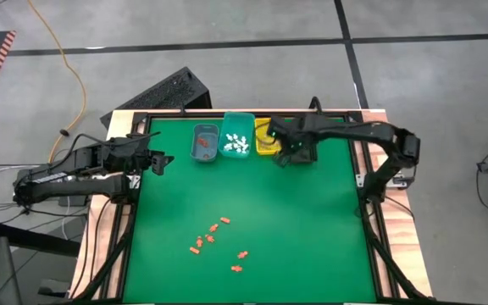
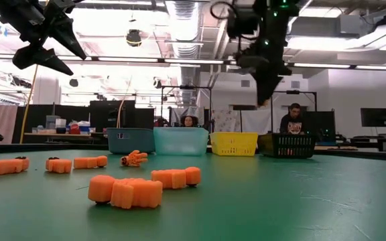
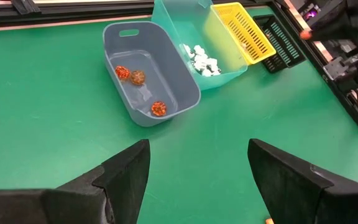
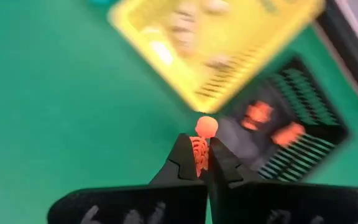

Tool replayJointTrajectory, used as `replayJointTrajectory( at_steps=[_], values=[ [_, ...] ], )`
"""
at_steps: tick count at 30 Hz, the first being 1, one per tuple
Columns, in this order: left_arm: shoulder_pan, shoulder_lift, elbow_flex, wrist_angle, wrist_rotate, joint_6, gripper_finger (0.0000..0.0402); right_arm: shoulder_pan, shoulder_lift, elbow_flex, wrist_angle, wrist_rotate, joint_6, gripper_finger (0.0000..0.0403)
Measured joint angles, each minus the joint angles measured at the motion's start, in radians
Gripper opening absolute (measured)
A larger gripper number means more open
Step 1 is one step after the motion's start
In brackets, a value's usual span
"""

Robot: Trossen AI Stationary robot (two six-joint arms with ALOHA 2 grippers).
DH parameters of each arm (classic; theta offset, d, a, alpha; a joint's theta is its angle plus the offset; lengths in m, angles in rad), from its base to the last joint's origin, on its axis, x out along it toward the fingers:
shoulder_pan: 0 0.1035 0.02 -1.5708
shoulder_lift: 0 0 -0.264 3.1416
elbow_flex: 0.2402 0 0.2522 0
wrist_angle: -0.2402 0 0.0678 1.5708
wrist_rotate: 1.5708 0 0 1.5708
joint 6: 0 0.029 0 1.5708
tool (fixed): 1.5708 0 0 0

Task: Sort Halloween decoration
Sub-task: Put the orange skeleton toy into the black bin

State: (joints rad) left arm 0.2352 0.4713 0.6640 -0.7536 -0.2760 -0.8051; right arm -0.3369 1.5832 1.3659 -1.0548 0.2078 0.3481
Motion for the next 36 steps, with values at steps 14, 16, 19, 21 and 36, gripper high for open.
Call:
replayJointTrajectory(
  at_steps=[14, 16, 19, 21, 36],
  values=[
    [0.000, 0.000, 0.000, -0.001, 0.000, 0.001, 0.0261, -0.276, 0.007, -0.057, -0.017, 0.007, -0.016, 0.0015],
    [0.000, 0.000, 0.000, -0.001, 0.000, 0.001, 0.0261, -0.287, 0.007, -0.087, -0.006, 0.006, -0.010, 0.0026],
    [0.000, 0.000, 0.000, -0.001, 0.000, 0.002, 0.0261, -0.296, 0.007, -0.121, 0.004, 0.003, -0.009, 0.0052],
    [0.000, 0.000, 0.000, -0.001, 0.000, 0.012, 0.0261, -0.293, 0.007, -0.133, 0.018, -0.001, -0.010, 0.0071],
    [0.000, 0.000, 0.000, 0.000, 0.001, 0.007, 0.0261, -0.182, -0.002, -0.133, 0.176, -0.110, -0.061, 0.0163]
  ],
)
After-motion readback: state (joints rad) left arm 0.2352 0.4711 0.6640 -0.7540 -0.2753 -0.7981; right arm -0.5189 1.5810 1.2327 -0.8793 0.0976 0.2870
